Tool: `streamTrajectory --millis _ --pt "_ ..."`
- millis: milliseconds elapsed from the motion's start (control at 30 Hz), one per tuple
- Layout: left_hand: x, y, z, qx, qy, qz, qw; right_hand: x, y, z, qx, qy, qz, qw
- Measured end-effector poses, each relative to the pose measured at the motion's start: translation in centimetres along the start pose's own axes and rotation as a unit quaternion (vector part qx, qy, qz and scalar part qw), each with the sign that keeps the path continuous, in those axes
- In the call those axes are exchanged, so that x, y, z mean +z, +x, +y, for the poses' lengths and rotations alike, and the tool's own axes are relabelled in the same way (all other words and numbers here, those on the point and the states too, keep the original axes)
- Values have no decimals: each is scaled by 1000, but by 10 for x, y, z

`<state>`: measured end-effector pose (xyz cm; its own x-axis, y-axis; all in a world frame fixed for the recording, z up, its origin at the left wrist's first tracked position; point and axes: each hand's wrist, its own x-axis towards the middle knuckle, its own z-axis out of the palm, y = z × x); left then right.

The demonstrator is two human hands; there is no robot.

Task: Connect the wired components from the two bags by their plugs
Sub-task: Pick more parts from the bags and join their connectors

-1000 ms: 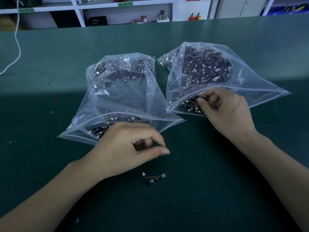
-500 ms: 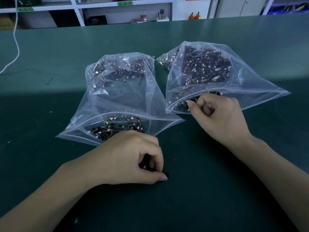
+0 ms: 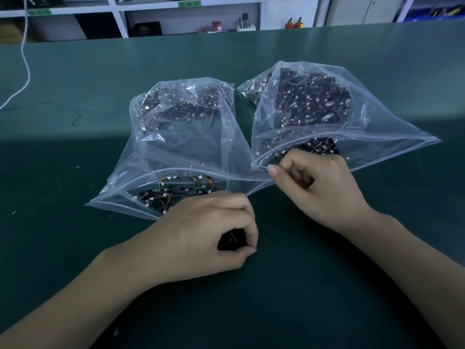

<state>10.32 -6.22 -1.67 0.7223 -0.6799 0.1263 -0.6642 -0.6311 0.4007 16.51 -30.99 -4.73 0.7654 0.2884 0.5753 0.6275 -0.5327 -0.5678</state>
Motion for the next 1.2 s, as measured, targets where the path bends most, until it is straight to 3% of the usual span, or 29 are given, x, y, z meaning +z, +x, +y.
streamTrajectory --millis 233,367,433,500,600,767,1067,1200 --pt "3 3 -8 24 34 62 997 5 -1 -6 -50 19 -51 997" --pt "6 3 -9 35 27 135 990 4 -1 -8 -71 23 -54 996" --pt "9 3 -9 18 -31 183 982 2 -2 -8 -74 28 -58 995" --pt "10 3 -7 -40 -176 210 961 1 -4 -8 -70 31 -69 995" --pt "8 5 -4 -121 -391 211 888 3 -7 -11 -73 41 -96 992" --pt "4 9 -4 -162 -480 212 836 7 -7 -13 -92 58 -85 990" --pt "2 9 -3 -170 -487 212 830 7 -4 -15 -147 78 -43 985" --pt "4 8 -4 -162 -464 234 839 8 -3 -17 -124 85 -25 988"
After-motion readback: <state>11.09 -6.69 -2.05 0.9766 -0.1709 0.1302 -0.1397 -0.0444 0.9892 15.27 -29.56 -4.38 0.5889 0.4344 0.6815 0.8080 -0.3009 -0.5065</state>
